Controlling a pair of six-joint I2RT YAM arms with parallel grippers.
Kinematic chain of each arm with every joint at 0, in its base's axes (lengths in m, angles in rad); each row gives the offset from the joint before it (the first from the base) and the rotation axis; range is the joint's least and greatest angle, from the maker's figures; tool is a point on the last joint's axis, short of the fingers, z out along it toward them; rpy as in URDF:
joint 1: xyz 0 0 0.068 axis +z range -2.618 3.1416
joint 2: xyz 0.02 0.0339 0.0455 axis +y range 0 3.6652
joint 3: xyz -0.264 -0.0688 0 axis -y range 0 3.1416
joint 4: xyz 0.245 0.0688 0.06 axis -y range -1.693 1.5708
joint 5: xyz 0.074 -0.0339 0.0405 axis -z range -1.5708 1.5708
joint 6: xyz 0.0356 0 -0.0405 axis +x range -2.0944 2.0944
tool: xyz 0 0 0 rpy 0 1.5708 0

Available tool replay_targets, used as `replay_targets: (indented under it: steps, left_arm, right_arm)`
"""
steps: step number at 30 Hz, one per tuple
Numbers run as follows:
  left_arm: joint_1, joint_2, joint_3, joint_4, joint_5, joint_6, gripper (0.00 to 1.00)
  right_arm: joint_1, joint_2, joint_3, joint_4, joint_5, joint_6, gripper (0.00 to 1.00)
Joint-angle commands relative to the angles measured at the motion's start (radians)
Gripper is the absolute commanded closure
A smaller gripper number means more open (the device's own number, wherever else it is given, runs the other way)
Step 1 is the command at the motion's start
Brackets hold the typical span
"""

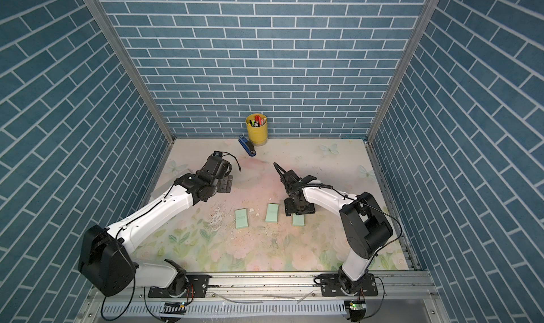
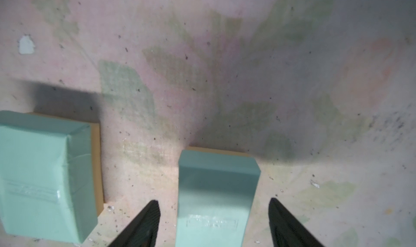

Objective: Take the rings out of the lift-off lid box
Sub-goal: Pick up the jewelry box from the center of the board.

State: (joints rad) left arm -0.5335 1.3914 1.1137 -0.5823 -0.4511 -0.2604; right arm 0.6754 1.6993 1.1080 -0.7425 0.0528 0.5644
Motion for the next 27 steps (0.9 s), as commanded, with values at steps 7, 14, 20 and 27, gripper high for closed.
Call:
replay_targets:
  steps: [7, 14, 20, 27]
  left_arm:
    - [-0.002, 0.012, 0.000, -0.008, 0.003, 0.008, 0.09]
    - [-0.002, 0.020, 0.002, -0.013, 0.011, 0.008, 0.08]
    - [-0.002, 0.021, 0.005, -0.017, 0.017, 0.008, 0.08]
    - [-0.002, 0.019, 0.005, -0.024, 0.031, 0.007, 0.08]
  right_arm:
    - [-0.007, 0.059, 0.050, 0.018, 0.026, 0.028, 0.37]
    - [-0.006, 0.078, 0.066, 0.015, 0.029, 0.020, 0.44]
    - [-0.007, 0.073, 0.062, 0.014, 0.030, 0.018, 0.53]
    - [-0.007, 0.061, 0.062, 0.009, 0.033, 0.006, 0.58]
